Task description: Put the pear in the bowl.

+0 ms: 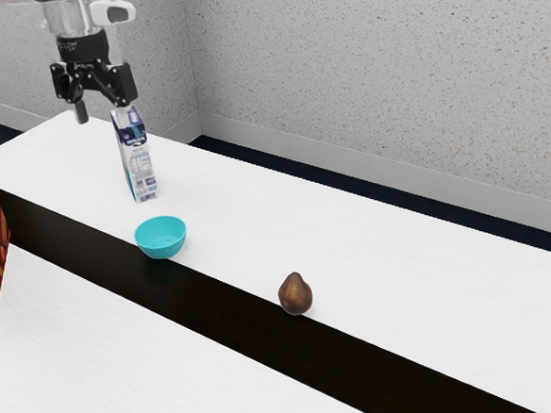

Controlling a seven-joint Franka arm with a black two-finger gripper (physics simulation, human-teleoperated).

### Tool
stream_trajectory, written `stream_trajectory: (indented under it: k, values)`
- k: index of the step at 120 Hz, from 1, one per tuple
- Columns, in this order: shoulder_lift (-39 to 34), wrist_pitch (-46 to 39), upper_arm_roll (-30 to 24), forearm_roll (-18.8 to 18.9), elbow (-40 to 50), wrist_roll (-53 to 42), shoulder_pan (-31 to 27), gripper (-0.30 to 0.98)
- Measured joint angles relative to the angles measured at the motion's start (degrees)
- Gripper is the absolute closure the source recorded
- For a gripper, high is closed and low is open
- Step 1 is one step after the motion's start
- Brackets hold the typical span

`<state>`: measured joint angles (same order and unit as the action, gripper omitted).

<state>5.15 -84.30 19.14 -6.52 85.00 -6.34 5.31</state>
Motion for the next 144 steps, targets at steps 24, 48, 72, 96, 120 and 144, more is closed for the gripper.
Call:
stream_trajectory:
  k: [24,48,72,96,120,144]
  values:
    - [-1.1,-7.3,-0.7,1.0,9.2,0.6,1.0,0.02]
    - [6.5,-22.6,-0.9,3.3,17.5,5.0,13.4,0.02]
    - [14.8,-36.8,-2.8,3.9,17.8,12.8,18.8,0.02]
    - [17.5,-47.3,-5.6,4.0,17.7,19.9,20.9,0.02]
    - [21.2,-52.5,-6.6,3.8,17.5,25.3,21.9,0.02]
    - [23.6,-55.2,-6.7,3.7,17.5,29.2,22.1,0.02]
